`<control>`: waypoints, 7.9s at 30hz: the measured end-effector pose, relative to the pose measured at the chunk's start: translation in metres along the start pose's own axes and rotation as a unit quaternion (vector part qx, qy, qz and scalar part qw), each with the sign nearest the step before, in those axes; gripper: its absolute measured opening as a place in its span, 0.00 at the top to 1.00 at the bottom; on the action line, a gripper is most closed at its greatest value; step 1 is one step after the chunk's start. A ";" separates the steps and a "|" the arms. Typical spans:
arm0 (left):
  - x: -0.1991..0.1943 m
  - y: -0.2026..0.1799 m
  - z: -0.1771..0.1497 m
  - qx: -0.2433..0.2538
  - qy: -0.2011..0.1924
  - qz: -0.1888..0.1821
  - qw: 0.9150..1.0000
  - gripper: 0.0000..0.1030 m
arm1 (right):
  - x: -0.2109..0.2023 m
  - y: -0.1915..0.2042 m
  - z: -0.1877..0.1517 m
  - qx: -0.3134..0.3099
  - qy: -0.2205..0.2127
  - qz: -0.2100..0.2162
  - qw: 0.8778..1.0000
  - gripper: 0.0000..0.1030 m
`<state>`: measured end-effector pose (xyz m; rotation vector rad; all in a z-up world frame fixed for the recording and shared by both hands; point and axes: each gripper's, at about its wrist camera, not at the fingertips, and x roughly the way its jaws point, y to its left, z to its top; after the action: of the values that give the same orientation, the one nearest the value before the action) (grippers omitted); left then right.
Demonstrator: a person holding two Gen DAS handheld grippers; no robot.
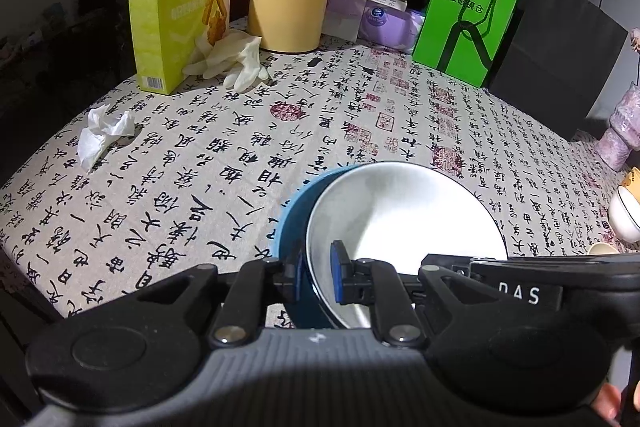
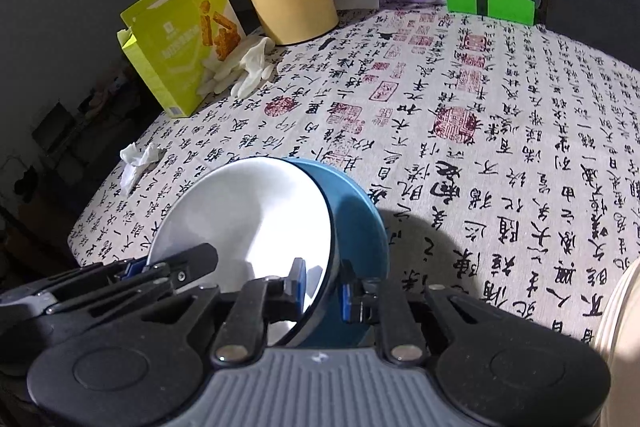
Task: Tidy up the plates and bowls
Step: 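Lower the held white bowl into the blue bowl with both grippers, then press the white bowl down inside the blue bowl with both grippers, then open the left gripper off the white bowl while opening the right gripper, then move both open grippers past the cream plates toward the remaining white bowl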
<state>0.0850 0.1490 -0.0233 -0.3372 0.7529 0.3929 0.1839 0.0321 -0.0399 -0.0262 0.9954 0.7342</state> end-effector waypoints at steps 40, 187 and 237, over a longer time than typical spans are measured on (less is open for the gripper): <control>0.004 -0.001 0.005 0.004 0.012 0.027 1.000 0.93 | 0.006 0.004 0.020 0.035 0.097 -0.031 0.994 0.86; -0.019 -0.149 -0.014 0.034 -0.069 -0.119 0.990 0.00 | -0.154 -0.180 -0.070 0.017 -0.213 -0.103 0.971 0.00; 0.056 -0.364 0.029 0.090 -0.035 -0.165 0.982 0.00 | -0.197 -0.381 -0.024 0.168 -0.198 -0.161 0.952 0.00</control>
<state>0.3062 -0.1444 0.0127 -0.2698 0.6439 0.0234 0.3191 -0.3750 -0.0170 0.2419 0.6947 0.2467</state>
